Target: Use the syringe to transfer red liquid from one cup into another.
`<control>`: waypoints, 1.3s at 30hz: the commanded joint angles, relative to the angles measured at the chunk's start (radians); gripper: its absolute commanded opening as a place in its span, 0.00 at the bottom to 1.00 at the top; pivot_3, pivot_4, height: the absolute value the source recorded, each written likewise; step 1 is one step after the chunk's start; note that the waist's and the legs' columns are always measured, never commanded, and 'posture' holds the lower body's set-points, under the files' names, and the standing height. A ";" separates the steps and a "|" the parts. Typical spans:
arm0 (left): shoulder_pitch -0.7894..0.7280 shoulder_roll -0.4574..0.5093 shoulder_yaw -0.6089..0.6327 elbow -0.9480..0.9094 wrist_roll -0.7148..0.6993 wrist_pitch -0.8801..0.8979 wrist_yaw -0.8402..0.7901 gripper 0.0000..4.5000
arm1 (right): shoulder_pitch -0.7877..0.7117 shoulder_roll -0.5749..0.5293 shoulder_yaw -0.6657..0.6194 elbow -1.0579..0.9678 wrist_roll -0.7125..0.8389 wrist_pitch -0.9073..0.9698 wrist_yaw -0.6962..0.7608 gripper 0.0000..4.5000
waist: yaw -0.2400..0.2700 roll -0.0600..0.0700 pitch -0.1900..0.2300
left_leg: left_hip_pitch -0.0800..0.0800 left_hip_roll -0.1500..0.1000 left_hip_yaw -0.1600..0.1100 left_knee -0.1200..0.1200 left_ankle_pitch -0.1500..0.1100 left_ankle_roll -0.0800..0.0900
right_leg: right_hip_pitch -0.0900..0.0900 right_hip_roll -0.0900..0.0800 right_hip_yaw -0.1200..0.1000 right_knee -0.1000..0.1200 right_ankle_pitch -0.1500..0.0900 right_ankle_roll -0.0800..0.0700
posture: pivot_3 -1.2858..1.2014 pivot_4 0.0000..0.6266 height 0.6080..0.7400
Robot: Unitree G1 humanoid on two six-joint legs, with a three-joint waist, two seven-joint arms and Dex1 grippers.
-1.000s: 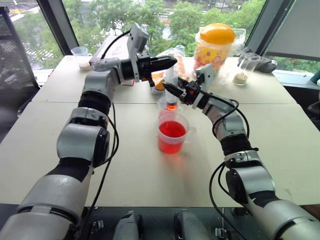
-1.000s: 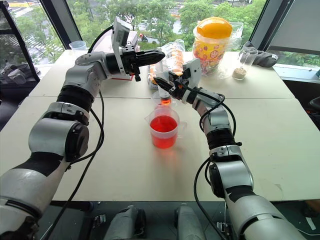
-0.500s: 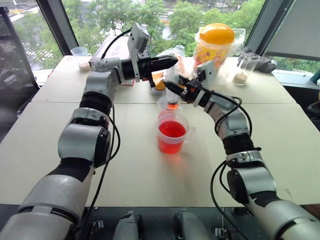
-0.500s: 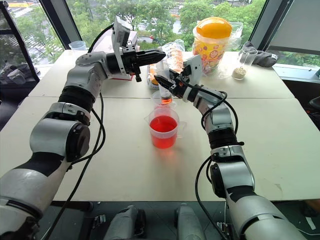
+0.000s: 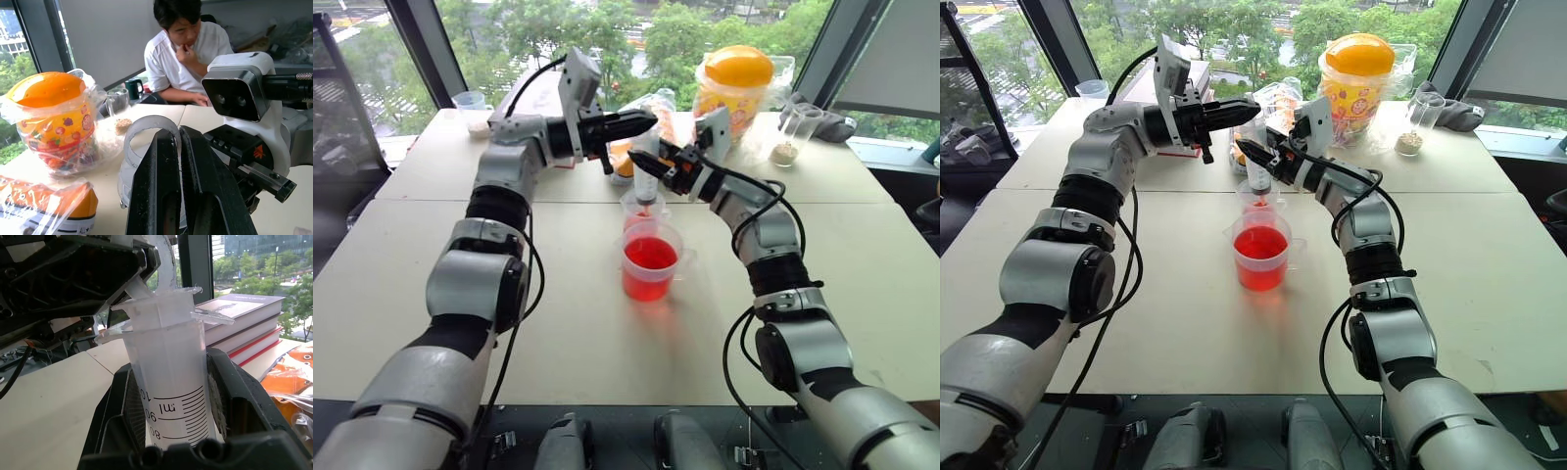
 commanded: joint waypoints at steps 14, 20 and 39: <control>0.010 0.046 -0.012 -0.031 0.012 0.071 -0.021 0.55 | -0.057 0.025 -0.051 -0.045 0.052 -0.024 -0.008 0.31 | 0.000 0.000 0.000 | 0.000 0.000 0.000 0.000 0.000 0.000 | 0.000 0.000 0.000 0.000 0.000 0.000 | 0.52 0.24 1.00; 0.050 0.147 0.022 -0.146 -0.024 0.124 -0.050 0.98 | -0.026 0.038 -0.051 -0.012 0.047 -0.026 -0.007 0.31 | -0.021 0.000 0.000 | 0.000 0.000 0.000 -0.001 0.000 0.000 | 0.000 0.000 0.000 0.001 0.000 0.000 | 0.52 0.24 1.00; 0.494 0.222 0.006 -0.773 -0.179 0.419 0.037 0.98 | -0.310 -0.239 -0.206 -0.112 0.163 0.797 -0.402 0.31 | -0.011 0.000 0.000 | 0.000 0.000 0.000 -0.001 0.000 -0.001 | 0.000 -0.002 0.000 0.000 0.000 -0.001 | 0.52 0.24 1.00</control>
